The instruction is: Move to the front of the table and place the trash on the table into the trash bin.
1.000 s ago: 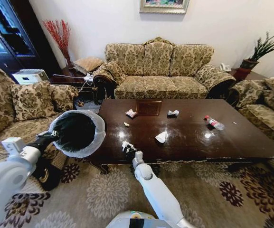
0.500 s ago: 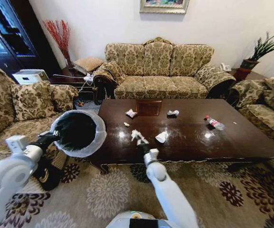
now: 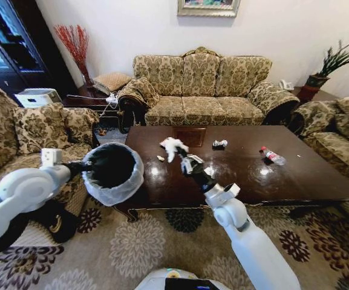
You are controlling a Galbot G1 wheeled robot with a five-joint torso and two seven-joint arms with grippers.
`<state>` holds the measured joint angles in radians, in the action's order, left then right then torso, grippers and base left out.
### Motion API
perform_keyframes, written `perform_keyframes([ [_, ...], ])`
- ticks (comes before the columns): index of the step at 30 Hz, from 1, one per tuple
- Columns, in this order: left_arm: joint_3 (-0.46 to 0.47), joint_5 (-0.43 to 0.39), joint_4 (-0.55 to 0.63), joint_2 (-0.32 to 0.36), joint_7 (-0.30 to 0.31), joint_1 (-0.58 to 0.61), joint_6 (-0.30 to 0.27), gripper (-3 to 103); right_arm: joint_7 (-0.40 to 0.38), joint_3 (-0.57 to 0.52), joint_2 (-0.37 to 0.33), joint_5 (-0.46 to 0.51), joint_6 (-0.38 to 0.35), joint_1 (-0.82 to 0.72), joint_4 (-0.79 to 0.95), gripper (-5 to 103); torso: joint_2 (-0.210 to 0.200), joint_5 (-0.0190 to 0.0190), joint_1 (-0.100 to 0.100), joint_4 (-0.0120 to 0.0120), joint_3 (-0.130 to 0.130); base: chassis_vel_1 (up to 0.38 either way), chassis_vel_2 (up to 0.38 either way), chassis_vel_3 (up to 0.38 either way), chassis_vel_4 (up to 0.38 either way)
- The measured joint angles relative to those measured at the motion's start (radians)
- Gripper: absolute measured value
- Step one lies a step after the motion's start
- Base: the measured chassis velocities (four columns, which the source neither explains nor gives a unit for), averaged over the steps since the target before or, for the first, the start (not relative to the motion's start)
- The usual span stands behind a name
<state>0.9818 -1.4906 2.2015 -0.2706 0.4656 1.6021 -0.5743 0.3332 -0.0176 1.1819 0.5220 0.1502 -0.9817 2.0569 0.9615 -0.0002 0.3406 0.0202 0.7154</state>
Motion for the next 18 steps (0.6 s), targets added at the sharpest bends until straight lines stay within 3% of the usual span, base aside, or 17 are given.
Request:
perform_keyframes([
  [9,-0.013,-0.012,0.121,-0.048,0.007,0.008,0.006,0,-0.058,0.254,0.069,0.043,-0.091,0.23,-0.129,0,0.0,0.0001,0.0,0.0002,0.0,0.0,0.0,0.0,0.0],
  [14,-0.008,-0.011,0.116,-0.061,0.009,0.013,0.006,0,-0.07,0.274,0.073,0.046,-0.127,0.257,-0.149,3,0.0,0.0,0.0,0.0002,0.0,0.0,0.0,0.0,0.0],
  [18,-0.006,-0.006,0.105,-0.071,0.009,0.011,0.01,0,-0.071,0.282,0.056,0.062,-0.141,0.254,-0.127,14,0.0,0.0001,0.0,0.0001,0.0,0.0,0.0,0.0,0.0],
])
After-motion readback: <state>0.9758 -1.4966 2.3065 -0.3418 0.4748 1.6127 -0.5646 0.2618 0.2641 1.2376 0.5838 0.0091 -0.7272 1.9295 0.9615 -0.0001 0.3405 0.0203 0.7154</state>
